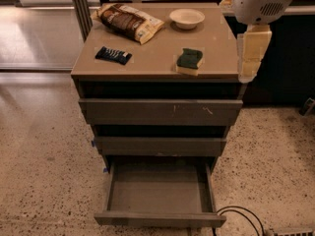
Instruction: Place sponge into bottom drawer
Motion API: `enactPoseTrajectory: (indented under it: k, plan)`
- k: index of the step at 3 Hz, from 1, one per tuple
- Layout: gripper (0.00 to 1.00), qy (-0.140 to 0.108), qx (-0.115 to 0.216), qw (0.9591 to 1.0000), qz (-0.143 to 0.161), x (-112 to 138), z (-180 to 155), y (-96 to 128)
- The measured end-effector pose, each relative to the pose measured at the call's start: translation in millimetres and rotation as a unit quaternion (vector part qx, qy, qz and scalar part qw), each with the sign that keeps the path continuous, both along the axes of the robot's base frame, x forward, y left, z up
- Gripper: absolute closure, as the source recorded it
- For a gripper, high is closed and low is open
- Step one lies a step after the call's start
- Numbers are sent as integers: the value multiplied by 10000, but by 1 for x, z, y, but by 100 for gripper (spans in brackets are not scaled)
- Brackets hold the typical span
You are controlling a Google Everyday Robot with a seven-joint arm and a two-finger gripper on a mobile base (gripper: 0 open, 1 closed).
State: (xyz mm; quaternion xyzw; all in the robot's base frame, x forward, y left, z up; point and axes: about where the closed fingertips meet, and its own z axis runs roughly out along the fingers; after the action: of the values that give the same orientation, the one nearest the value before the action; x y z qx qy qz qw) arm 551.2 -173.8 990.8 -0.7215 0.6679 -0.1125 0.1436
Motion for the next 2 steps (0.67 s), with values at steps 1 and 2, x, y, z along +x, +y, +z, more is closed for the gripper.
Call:
enactPoseTrajectory:
  k: [1,2]
  plan:
    - [0,-101,-436,9981,417,26,-10,8]
    - [0,-102,-436,9981,417,26,-10,8]
